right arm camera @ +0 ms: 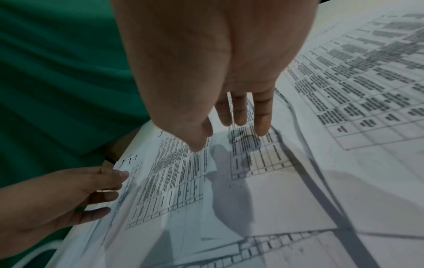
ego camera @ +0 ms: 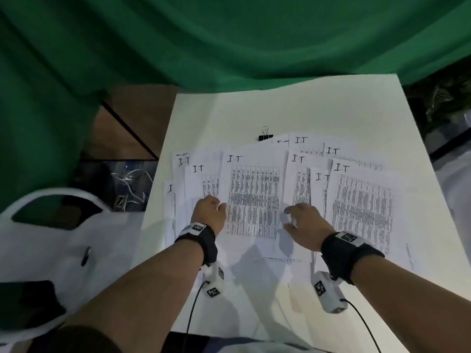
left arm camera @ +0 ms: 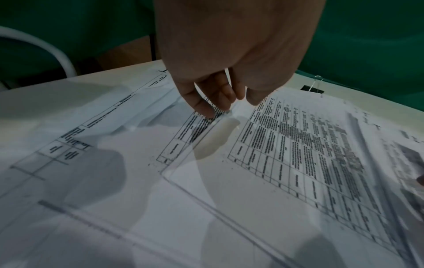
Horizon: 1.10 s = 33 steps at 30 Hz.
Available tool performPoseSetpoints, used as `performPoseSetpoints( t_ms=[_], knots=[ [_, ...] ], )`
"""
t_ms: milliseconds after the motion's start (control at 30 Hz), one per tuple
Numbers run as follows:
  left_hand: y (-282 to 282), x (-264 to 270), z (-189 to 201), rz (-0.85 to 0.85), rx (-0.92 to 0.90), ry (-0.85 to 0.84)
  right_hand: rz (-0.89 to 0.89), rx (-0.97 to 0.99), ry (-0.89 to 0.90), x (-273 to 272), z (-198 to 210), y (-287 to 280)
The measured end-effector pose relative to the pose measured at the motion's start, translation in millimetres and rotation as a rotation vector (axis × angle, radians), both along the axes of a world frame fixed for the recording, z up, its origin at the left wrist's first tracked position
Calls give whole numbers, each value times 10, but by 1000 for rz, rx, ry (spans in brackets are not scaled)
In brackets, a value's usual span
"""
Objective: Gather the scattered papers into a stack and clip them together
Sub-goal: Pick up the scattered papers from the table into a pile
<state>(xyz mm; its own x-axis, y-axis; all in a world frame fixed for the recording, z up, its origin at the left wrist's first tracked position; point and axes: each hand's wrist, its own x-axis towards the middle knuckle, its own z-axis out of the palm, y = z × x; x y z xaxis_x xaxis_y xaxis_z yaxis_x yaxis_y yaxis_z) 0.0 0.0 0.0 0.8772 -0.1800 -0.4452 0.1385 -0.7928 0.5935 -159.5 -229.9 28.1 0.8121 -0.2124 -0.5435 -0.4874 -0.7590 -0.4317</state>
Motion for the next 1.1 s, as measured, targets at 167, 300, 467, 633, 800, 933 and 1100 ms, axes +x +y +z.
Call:
performPoseSetpoints(
  t_ms=[167,300,467,633,800,933,1100],
  knots=[
    [-91,266,-79,-45,134,81,-3,17,73,231,-83,30],
    [-153,339,-99,-77,182,105,4,0,96,295,-178,46],
    [-123,359,-171,-73,139,109,6,-16,60,288,-289,30],
    [-52,336,-79,-34,-26,11,-1,14,60,287,-272,-14],
    [169,388,146,84,-136,-53,4,86,53,259,-196,-74],
    [399,482,247,177,-288,-97,-86,227,-15,239,-54,-74],
    [294,249,542,157,-437,-17,-537,720,-161,252,232,55]
  ],
)
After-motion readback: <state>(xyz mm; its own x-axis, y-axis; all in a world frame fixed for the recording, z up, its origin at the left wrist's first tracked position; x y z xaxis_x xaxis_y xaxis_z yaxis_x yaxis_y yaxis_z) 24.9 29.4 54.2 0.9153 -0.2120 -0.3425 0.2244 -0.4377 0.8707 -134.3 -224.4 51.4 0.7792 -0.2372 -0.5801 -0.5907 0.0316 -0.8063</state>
